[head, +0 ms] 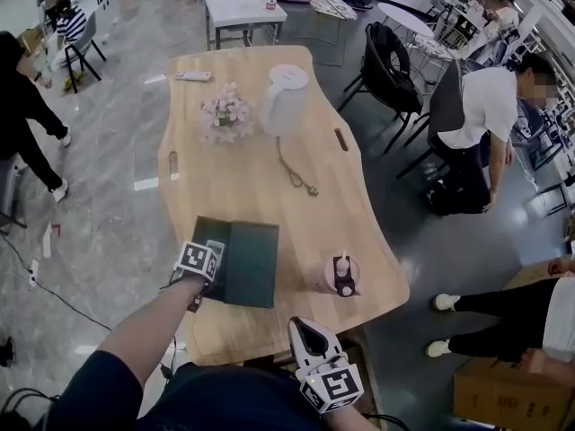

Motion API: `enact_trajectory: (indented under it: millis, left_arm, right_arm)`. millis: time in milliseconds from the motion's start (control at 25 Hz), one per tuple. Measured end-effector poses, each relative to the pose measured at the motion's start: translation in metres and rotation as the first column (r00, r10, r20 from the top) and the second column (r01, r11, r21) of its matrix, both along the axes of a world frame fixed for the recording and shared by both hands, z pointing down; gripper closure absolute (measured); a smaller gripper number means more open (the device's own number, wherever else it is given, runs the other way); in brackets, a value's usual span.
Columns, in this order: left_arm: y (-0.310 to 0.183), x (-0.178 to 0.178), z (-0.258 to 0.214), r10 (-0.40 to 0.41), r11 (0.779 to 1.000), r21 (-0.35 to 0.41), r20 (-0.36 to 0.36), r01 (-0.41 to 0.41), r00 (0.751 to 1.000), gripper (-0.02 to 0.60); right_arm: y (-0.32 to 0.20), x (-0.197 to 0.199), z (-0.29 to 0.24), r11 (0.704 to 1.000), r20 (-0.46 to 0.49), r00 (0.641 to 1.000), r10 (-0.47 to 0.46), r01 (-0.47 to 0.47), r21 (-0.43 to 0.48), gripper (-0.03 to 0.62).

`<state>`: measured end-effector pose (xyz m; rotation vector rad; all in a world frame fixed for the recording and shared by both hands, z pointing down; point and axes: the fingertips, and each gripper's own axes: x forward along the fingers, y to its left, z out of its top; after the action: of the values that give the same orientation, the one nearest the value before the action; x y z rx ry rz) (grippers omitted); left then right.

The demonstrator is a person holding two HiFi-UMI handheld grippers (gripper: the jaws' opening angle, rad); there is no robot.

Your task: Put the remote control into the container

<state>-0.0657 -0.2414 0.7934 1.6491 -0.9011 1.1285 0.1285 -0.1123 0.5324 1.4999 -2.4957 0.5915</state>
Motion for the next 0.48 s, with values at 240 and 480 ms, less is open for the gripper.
enact_trajectory:
  millis: [240,480]
  left_arm:
    - [-0.002,0.0,0.013,0.011,0.999,-0.044,0.032,-0.01,0.999,0.331]
    - [0.002,0.002,0.022,0.029,0.997,-0.072,0.07,-0.024,0.997,0.331]
  right_arm:
    - [0.003,0.009,0.006,0.999,0.0,1.0,0.027,-0.027,-0.025,0.577]
    - [0.004,0.014,0.005,0.999,-0.008,0.999,0.038,-0.039,-0.025,0.577]
